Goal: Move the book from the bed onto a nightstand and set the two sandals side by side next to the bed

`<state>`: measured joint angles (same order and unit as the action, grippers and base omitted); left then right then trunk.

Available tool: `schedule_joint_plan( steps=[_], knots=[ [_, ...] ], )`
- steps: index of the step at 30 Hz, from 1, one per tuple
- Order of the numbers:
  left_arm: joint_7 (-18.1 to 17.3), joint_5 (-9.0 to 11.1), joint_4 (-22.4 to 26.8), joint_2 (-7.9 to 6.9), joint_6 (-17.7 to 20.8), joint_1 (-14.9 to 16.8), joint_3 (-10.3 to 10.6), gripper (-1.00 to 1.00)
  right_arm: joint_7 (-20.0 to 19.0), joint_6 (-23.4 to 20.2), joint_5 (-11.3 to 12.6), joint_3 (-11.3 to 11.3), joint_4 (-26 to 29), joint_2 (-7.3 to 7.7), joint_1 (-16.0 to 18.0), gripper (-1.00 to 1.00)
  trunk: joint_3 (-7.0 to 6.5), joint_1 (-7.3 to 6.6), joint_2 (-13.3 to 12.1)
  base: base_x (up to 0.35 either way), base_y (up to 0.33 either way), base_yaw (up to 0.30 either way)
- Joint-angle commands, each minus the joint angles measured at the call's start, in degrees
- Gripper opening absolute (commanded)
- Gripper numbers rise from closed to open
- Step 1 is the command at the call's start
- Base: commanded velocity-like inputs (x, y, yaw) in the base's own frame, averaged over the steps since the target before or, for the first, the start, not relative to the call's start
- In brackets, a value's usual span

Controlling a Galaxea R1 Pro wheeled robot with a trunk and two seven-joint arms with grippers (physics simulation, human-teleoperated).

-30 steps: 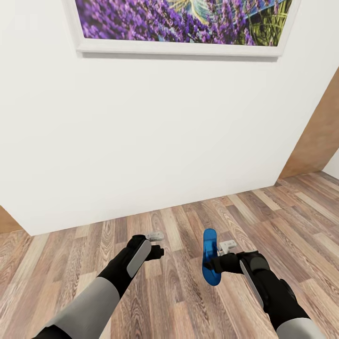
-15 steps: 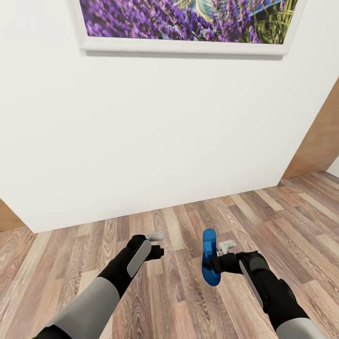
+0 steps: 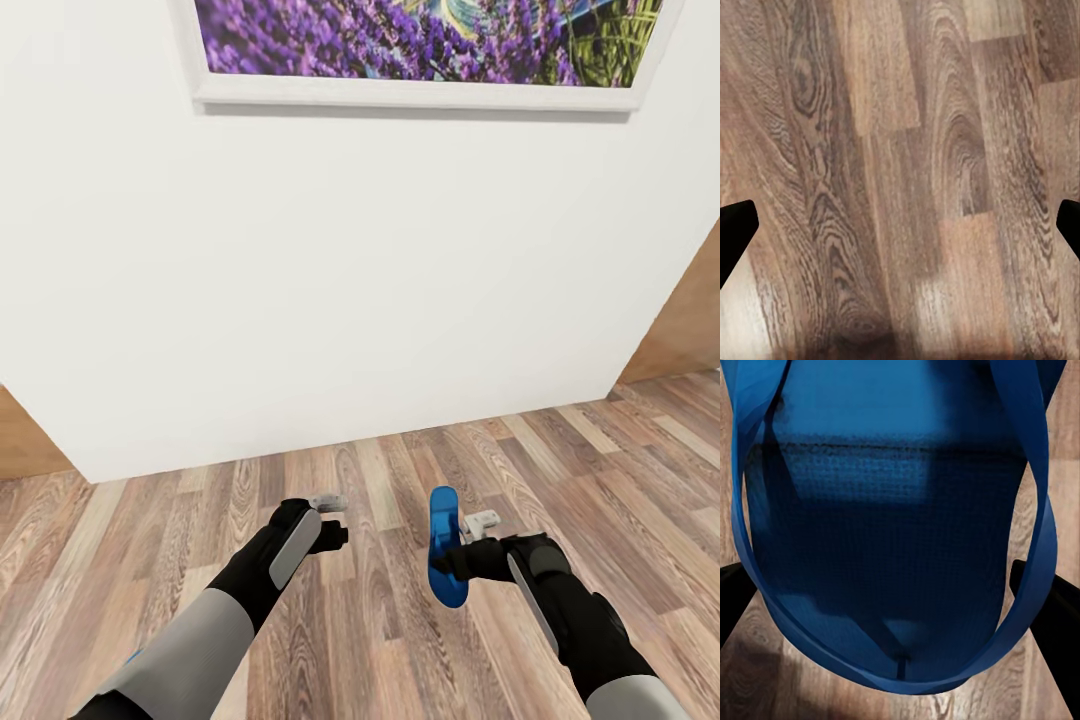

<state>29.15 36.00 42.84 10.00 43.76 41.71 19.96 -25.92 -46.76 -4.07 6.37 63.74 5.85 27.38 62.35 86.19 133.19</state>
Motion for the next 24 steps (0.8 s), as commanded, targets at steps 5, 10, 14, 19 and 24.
schedule_joint_plan(
  steps=[5,10,14,19,24],
  knots=[
    [0.56,0.56,0.05,0.00,0.09,0.04,0.11,1.00,-0.35,-0.17,-0.41,0.08,0.07,0.04,0.04,-1.00,0.10,-0.01,0.02,0.000,0.001,0.038],
    [0.56,0.59,0.05,0.00,0.09,0.04,0.09,1.00,-0.35,-0.17,-0.41,0.10,0.07,0.02,0.04,-1.00,0.12,-0.01,0.02,0.015,0.065,0.013],
    [0.56,0.62,0.05,-0.02,0.11,0.04,0.08,1.00,-0.35,-0.17,-0.41,0.12,0.07,0.03,0.00,-1.00,0.13,-0.01,0.02,0.094,0.165,0.006],
    [0.56,0.64,0.01,-0.05,0.14,0.04,0.08,1.00,-0.35,-0.17,-0.41,0.13,0.07,0.03,0.00,-1.00,0.13,-0.01,0.02,0.179,0.214,0.002],
    [0.56,0.64,0.03,-0.02,0.07,0.04,0.08,1.00,-0.35,-0.17,-0.41,0.13,0.07,0.03,0.02,-1.00,0.13,-0.01,0.02,0.116,0.107,0.001]
  ],
)
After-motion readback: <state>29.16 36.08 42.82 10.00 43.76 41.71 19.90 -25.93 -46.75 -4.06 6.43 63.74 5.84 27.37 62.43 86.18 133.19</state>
